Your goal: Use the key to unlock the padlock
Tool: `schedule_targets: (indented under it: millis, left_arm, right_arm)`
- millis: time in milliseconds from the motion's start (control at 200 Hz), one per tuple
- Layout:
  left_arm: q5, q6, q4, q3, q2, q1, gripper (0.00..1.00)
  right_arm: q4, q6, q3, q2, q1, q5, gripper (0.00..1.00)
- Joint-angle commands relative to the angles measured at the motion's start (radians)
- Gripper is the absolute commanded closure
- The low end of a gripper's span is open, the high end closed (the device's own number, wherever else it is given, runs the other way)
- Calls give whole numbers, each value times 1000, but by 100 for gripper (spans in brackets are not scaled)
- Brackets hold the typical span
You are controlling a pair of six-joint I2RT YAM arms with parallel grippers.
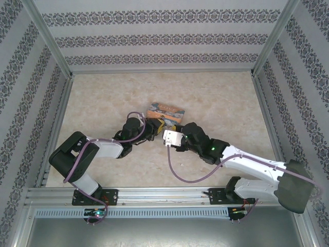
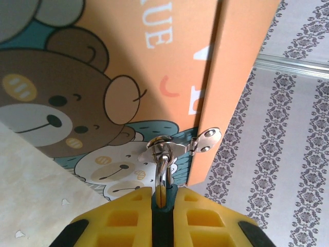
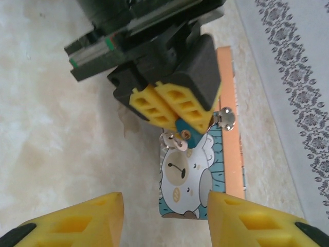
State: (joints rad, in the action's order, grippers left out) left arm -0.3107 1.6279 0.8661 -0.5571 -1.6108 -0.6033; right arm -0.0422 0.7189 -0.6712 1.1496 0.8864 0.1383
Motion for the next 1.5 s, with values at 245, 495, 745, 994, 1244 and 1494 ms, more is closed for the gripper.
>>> schedule_targets:
  millis: [245, 495, 745, 994, 1244, 1494]
  left_arm:
    - [5, -16, 13, -15, 20, -23, 88]
    - [0, -9, 24, -17, 9, -24, 88]
    - [-2, -5, 31, -23, -1, -26, 88]
    - [-5, 0, 40, -24, -11, -26, 88]
    - [-6, 7, 57, -23, -18, -27, 88]
    - [-7, 11, 65, -24, -24, -27, 88]
  right_arm:
    - [43, 79, -56, 110, 6, 51, 56]
    - [97, 77, -67, 178, 2, 72, 63]
    - [142, 59, -80, 199, -13, 75, 68]
    - [148, 55, -90, 221, -26, 83, 73]
    - [148, 44, -109, 257, -26, 88, 75]
    - [154, 35, -116, 281, -28, 92, 80]
